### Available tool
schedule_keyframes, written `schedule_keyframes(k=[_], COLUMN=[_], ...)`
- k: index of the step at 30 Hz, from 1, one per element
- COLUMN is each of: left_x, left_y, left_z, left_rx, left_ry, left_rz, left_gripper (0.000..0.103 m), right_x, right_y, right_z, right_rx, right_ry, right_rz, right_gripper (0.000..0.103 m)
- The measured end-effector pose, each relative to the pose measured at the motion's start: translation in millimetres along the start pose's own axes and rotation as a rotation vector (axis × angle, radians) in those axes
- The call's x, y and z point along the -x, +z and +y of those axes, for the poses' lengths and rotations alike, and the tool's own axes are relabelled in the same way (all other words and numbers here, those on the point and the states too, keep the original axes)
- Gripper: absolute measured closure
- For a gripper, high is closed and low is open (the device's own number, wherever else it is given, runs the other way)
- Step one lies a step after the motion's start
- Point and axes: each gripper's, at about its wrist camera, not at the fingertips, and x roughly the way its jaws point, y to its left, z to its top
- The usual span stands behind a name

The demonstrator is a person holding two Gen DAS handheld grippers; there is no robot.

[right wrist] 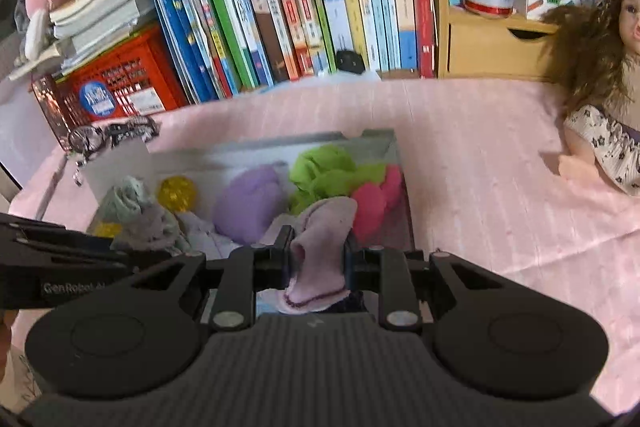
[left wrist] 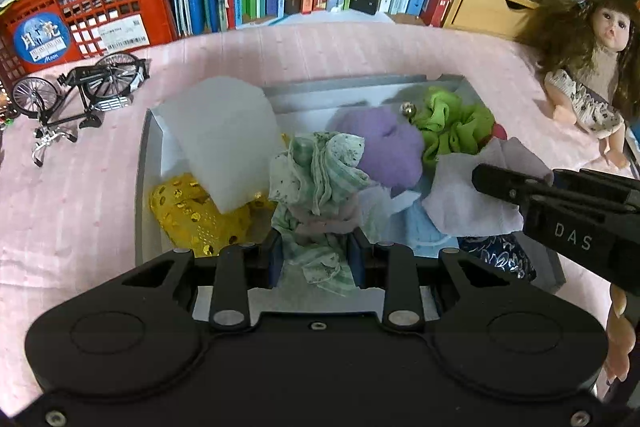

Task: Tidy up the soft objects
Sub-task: 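Lower the striped cloth into the tray with the left tool while the right tool lowers the sock, then open the left tool to release the cloth while the right tool releases the sock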

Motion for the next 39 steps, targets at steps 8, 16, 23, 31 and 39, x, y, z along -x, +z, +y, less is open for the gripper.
schedule_keyframes(k=[8,16,23,31,39], left_x=[-8.2,-15.8,-20.9,-21.8,-16.9], left_y=[2.3,1.2,-1.0,-2.3,-5.3], left_z=[1.5,1.6,0.3,-0.3,2.8], left_rx=[0.0,-0.001,-0.005,-0.004,0.004], left_ry=[-0.006,-0.008,-0.012,-0.008,0.001], left_rz=[0.04,0.059,0.076,0.091,0.095], left_gripper=[0.072,0.071,0.066,0.059,0.053], right_x=[-9.8,-15.3,-18.9,-27.6,-30.3], right_y=[-6.1,-8.0,-10.0,-8.9,-7.8], right_z=[-10.2,-6.4,-1.7,6.9,8.4], right_rx=[-0.007,0.012,0.034,0.078,0.077], right_ry=[0.025,0.032,0.036,0.047,0.061], right_rz=[0.055,0.08,0.09,0.113,0.122], right_gripper=[0.074,0.07,0.07,0.055,0.042])
